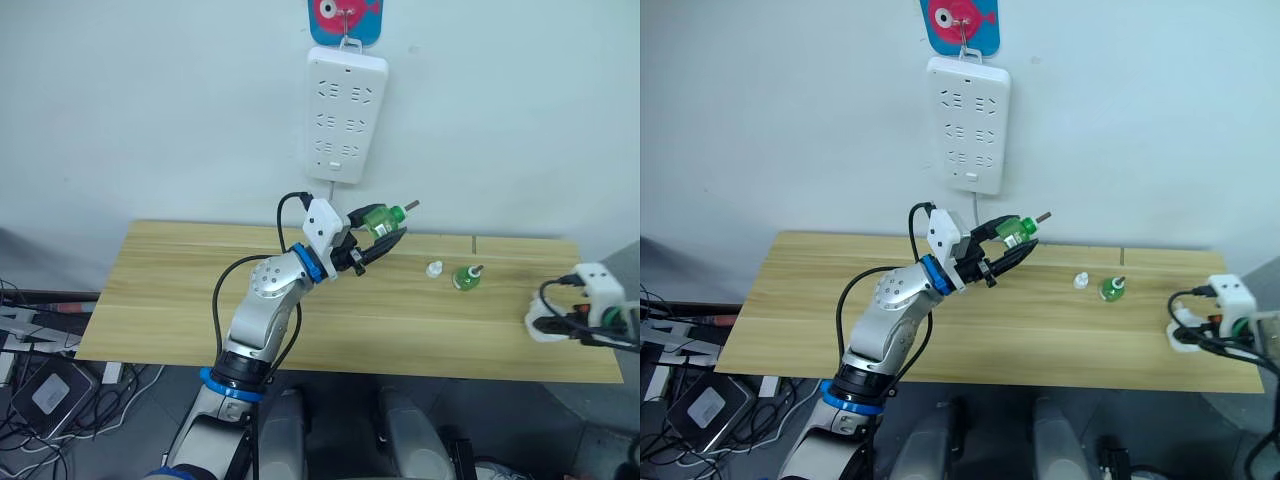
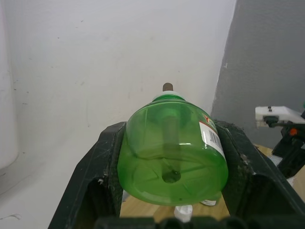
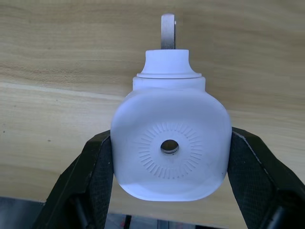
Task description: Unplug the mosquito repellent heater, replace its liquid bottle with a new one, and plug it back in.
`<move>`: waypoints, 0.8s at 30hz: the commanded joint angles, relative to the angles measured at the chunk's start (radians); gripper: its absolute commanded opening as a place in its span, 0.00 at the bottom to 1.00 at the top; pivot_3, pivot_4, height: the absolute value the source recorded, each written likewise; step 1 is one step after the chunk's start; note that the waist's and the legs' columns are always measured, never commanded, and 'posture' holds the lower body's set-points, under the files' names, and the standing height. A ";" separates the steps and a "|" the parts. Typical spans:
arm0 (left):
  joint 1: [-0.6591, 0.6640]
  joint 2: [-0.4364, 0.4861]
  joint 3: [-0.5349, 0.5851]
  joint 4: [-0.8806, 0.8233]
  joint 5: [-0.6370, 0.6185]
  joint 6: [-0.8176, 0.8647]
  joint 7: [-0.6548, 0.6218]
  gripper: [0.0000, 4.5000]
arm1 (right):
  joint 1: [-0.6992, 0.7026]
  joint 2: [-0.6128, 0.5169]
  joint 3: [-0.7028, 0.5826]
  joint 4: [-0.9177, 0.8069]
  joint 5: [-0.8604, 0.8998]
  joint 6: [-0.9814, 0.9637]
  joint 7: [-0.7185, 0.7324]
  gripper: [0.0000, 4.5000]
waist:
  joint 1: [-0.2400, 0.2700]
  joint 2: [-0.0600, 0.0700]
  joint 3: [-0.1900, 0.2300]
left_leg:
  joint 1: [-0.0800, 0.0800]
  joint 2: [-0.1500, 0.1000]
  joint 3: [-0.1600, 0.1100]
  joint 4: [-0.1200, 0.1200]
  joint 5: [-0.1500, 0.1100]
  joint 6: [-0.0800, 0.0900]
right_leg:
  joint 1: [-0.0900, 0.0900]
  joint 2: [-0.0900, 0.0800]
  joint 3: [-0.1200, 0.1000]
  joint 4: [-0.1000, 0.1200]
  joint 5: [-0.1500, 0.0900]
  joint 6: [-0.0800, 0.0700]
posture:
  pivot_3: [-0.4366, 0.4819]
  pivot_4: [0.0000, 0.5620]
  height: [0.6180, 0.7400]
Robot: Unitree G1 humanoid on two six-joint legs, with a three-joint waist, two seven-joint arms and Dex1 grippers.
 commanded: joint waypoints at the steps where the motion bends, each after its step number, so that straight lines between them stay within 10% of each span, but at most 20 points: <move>1: 0.026 0.033 -0.017 -0.092 -0.061 -0.003 -0.093 0.51 | 0.000 -0.109 -0.120 -0.116 0.149 0.173 0.143 0.65 | -0.001 0.001 0.001 | 0.000 0.000 0.000 0.000 0.000 0.000 | 0.000 0.000 0.000 0.000 0.000 0.000 | 0.41 0.58 1.00; 7: 0.063 0.123 -0.044 -0.199 -0.160 0.023 -0.269 0.51 | -0.051 -0.215 -0.299 -0.096 0.721 0.457 0.317 0.65 | 0.000 0.001 0.001 | 0.001 0.002 -0.001 -0.001 0.000 0.000 | 0.001 0.003 -0.002 0.000 0.000 0.000 | 0.39 0.57 1.00; 16: -0.013 0.112 -0.073 -0.165 -0.183 0.009 -0.342 0.51 | -0.084 -0.318 -0.160 0.010 1.475 0.422 -0.016 0.65 | 0.000 0.000 0.003 | -0.005 0.000 -0.001 0.002 -0.002 0.003 | 0.000 0.000 -0.002 -0.004 0.000 0.001 | 0.36 0.59 1.00; 24: -0.050 0.075 -0.088 -0.119 -0.168 -0.013 -0.353 0.51 | -0.073 -0.317 -0.117 -0.052 1.581 0.337 -0.097 0.65 | -0.003 0.000 0.003 | -0.006 0.000 -0.001 0.002 -0.002 0.004 | -0.001 0.000 -0.002 -0.005 0.000 0.001 | 0.36 0.60 1.00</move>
